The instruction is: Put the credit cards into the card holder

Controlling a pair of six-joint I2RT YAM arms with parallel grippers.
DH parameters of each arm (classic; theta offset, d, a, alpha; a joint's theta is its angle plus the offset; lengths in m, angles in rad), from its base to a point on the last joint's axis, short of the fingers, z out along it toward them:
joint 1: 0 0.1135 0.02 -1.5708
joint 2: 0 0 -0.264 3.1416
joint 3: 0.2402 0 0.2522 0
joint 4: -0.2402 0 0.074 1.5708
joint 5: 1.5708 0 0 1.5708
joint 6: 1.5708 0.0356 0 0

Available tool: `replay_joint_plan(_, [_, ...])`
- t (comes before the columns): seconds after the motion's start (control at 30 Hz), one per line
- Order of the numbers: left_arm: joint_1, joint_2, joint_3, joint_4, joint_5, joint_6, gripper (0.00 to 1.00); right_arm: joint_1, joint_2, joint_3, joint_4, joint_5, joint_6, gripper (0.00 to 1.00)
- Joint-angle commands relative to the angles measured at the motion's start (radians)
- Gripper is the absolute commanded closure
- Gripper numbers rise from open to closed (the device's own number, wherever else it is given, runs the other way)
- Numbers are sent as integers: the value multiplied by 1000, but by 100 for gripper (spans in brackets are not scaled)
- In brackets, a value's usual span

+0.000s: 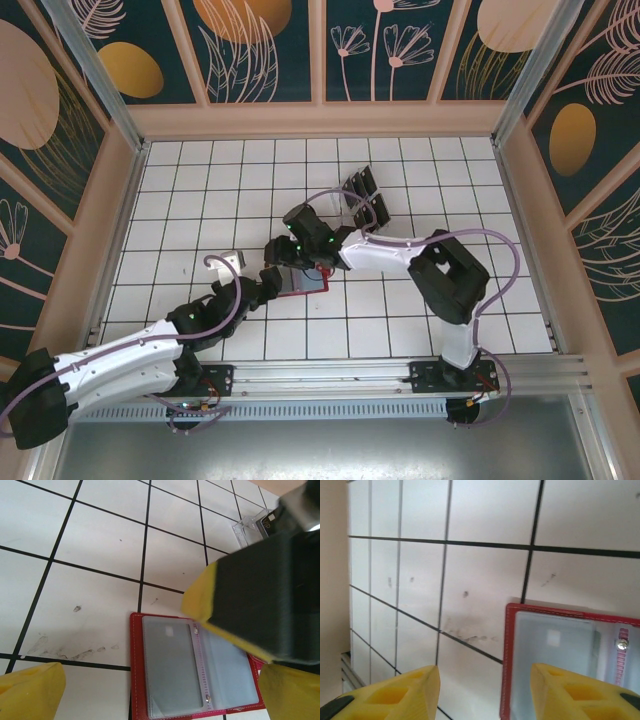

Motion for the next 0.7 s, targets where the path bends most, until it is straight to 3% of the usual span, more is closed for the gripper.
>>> replay_joint_plan(0.0, [-2, 11, 12, -9, 1, -4, 1, 8, -83, 4, -32, 58, -39, 49])
replay_joint_plan(0.37, [-1, 135, 68, -28, -45, 27, 2, 3, -132, -86, -273, 404, -194, 49])
replay_joint_plan(0.67, [11, 307, 133, -7, -55, 56, 2, 28, -37, -95, -299, 521, -264, 48])
